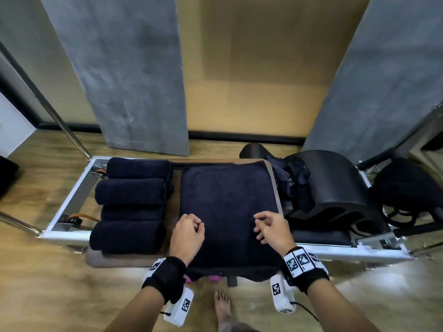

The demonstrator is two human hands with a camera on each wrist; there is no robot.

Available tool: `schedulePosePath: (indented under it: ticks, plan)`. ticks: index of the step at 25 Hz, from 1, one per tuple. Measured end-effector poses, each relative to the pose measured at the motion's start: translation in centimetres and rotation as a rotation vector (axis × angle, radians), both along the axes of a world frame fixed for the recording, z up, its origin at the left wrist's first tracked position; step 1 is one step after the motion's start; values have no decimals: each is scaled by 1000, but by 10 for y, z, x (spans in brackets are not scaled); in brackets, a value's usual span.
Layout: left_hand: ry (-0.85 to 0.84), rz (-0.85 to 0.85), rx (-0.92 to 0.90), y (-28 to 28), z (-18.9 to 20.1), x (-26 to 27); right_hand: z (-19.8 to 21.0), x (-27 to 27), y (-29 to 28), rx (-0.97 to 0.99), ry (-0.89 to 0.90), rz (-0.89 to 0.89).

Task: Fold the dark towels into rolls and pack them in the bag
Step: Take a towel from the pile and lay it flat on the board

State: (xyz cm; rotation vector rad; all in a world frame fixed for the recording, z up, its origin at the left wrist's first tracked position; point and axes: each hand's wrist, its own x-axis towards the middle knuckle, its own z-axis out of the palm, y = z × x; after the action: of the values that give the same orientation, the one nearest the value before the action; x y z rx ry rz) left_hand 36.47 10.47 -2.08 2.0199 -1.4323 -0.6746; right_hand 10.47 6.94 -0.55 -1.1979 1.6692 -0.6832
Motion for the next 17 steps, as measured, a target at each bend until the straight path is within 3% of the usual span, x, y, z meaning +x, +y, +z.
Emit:
schedulePosePath:
  ticks: [8,17]
  plan:
    - [-173,-30,104,87,1,15,-13,-42,85,78,509,-101]
    - [-182,-100,-1,80,0,15,-7,-36,65,77,425,-26]
